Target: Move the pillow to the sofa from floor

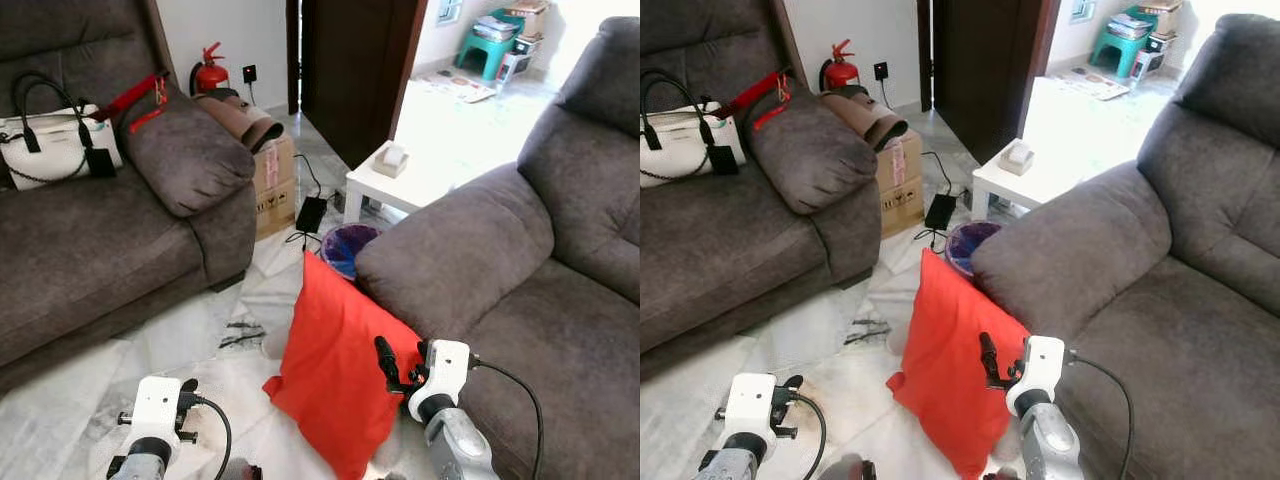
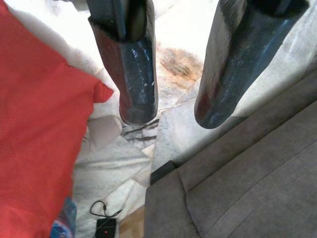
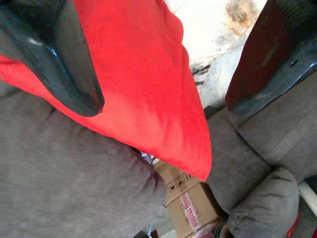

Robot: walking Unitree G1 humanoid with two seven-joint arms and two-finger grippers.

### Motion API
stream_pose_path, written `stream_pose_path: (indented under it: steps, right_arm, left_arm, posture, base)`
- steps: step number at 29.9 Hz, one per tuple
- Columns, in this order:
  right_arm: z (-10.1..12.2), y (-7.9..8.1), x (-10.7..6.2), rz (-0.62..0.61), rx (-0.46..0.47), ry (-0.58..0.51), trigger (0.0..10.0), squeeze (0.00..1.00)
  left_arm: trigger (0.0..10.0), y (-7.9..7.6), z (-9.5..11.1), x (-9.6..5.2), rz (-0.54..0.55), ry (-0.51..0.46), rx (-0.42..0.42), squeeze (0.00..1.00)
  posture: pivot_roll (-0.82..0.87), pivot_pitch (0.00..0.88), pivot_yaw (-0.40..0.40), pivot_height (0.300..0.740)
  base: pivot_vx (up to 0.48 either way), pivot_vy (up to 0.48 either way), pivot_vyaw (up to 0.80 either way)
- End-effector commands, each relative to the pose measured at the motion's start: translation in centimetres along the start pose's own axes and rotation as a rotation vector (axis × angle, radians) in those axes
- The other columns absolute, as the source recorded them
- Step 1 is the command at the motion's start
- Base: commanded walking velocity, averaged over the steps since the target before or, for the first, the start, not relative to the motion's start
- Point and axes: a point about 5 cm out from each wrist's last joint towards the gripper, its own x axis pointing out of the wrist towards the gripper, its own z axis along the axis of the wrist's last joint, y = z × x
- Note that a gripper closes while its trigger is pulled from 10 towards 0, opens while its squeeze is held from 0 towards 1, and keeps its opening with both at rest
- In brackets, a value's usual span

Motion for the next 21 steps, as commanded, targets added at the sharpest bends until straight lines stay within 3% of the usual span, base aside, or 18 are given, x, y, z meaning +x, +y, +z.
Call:
stream_pose_path:
  steps: [1, 16, 21]
  right_arm:
    - [-0.20, -0.06, -0.10, -0.001, -0.014, 0.008, 10.0, 0.00]
    - [-0.65, -0.02, -0.10, -0.004, -0.035, 0.046, 10.0, 0.00]
    - [-0.29, 0.02, -0.11, -0.003, -0.020, 0.005, 10.0, 0.00]
  left_arm:
    - [10.0, -0.16, -0.37, -0.13, -0.006, 0.010, 0.007, 0.00]
    - [10.0, -0.43, -0.75, -0.28, -0.008, 0.020, 0.002, 0.00]
    - [10.0, -0.30, -1.24, -0.42, -0.002, 0.035, 0.002, 0.00]
  posture:
    - [0.08, 0.140, 0.001, 0.638]
    - [0.08, 0.140, -0.001, 0.628]
    - [0.07, 0.134, -0.001, 0.618]
  base:
    - [0.000, 0.000, 0.00]
    - [0.000, 0.000, 0.00]
    - [0.000, 0.000, 0.00]
